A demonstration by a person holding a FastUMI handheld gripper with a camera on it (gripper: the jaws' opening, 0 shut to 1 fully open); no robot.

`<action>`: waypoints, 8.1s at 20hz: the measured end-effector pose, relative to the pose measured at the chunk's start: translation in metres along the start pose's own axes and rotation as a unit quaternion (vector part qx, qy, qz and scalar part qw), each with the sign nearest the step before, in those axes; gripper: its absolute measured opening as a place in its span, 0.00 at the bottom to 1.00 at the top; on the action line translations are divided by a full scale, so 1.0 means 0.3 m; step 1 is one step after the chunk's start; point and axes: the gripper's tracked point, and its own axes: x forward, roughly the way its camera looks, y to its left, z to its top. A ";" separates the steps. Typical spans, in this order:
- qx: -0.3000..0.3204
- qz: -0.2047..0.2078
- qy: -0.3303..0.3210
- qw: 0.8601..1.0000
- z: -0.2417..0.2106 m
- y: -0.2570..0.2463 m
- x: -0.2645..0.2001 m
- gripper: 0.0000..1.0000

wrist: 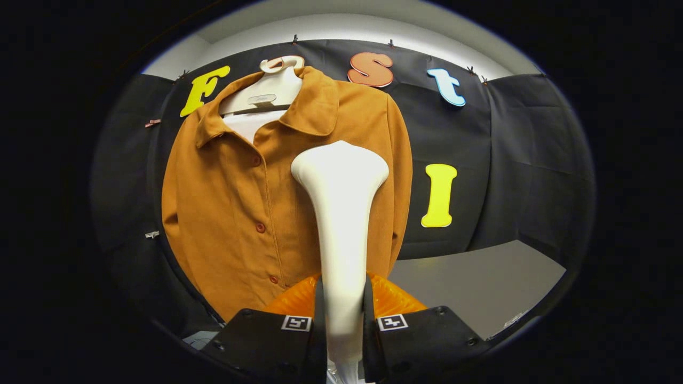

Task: Iron the clothes twice with a garment steamer, once on the left side and once on the right side.

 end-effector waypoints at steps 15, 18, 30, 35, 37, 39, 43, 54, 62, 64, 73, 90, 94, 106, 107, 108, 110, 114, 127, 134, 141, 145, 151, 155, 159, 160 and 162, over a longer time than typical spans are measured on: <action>0.019 0.002 0.122 0.992 -0.445 0.028 -0.023 0.30; 0.025 -0.002 0.146 0.989 -0.522 0.032 -0.037 0.30; 0.036 -0.022 0.227 0.973 -0.786 0.046 -0.103 0.30; 0.036 -0.022 0.239 0.970 -0.852 0.045 -0.174 0.30; 0.037 -0.025 0.224 0.974 -0.829 0.043 -0.208 0.30; 0.037 -0.025 0.204 0.978 -0.776 0.042 -0.236 0.30; 0.033 -0.025 0.158 0.987 -0.612 0.051 -0.281 0.30; 0.004 0.012 0.018 1.000 -0.088 0.310 -0.363 0.30; -0.006 0.020 -0.035 0.999 0.066 0.565 -0.294 0.30; -0.013 0.018 -0.037 0.999 0.070 0.604 -0.254 0.30; -0.023 -0.014 -0.034 0.999 0.021 0.648 -0.072 0.30; -0.021 -0.014 0.023 0.999 -0.350 0.628 -0.069 0.30; -0.023 -0.011 0.043 0.999 -0.455 0.625 -0.067 0.30; -0.038 -0.008 0.099 0.994 -0.717 0.577 -0.077 0.30; -0.037 -0.009 0.104 0.994 -0.739 0.571 -0.082 0.30; -0.034 -0.009 0.108 0.994 -0.750 0.565 -0.089 0.30; -0.026 -0.010 0.118 0.993 -0.770 0.550 -0.110 0.30; -0.018 -0.021 0.125 0.992 -0.769 0.498 -0.169 0.30; -0.013 -0.014 0.065 0.998 -0.386 0.365 -0.451 0.30; -0.008 -0.021 0.031 0.999 -0.189 0.294 -0.562 0.30; -0.011 -0.032 -0.011 0.999 0.044 0.205 -0.689 0.30; 0.000 -0.046 -0.030 0.998 0.135 0.155 -0.730 0.30; 0.007 -0.051 -0.048 0.998 0.252 0.109 -0.806 0.30; 0.008 -0.057 -0.051 0.997 0.273 0.085 -0.829 0.30; 0.017 -0.060 -0.048 0.997 0.269 0.065 -0.831 0.30; 0.018 -0.059 -0.048 0.997 0.271 0.060 -0.831 0.30; 0.018 -0.058 -0.049 0.997 0.279 0.059 -0.829 0.30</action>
